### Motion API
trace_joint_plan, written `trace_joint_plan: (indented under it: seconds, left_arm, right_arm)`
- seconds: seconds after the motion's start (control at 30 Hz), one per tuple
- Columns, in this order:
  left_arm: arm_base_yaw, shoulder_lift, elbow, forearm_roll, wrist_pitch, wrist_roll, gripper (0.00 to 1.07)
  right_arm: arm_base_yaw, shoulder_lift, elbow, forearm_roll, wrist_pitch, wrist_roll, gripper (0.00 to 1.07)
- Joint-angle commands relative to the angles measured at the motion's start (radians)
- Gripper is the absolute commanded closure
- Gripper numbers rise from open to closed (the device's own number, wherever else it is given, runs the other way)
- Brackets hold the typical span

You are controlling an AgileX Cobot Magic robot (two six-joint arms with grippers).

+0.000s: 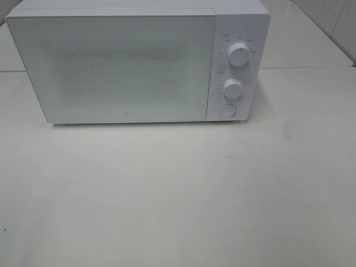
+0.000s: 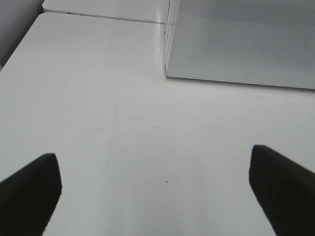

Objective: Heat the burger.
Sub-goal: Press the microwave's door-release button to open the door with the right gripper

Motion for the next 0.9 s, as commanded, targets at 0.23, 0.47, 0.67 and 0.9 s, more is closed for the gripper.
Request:
trace_joint_plan:
  seconds: [0.23,0.47,0.67,0.9]
  left_arm:
    - [0.0,-0.02,0.003,-0.004,-0.007,-0.006,0.11]
    - [0.0,-0.02,0.003,-0.004,-0.007,-0.006,0.11]
    - [0.0,-0.02,0.003,-0.004,-0.007,-0.006,0.11]
    - [0.0,-0.02,0.003,-0.004,-0.007,-0.006,0.11]
  right_arm:
    - [-0.004,0.215,0.011,0.002,-0.306,0.0,0.33]
    - [-0.004,0.339,0.011,0.002,-0.44,0.0,0.33]
    - [-0.004,0.47,0.011,0.002,-0.582,0.0,0.33]
    - [-0.004,0.638,0.011,0.002,-0.838,0.0,0.33]
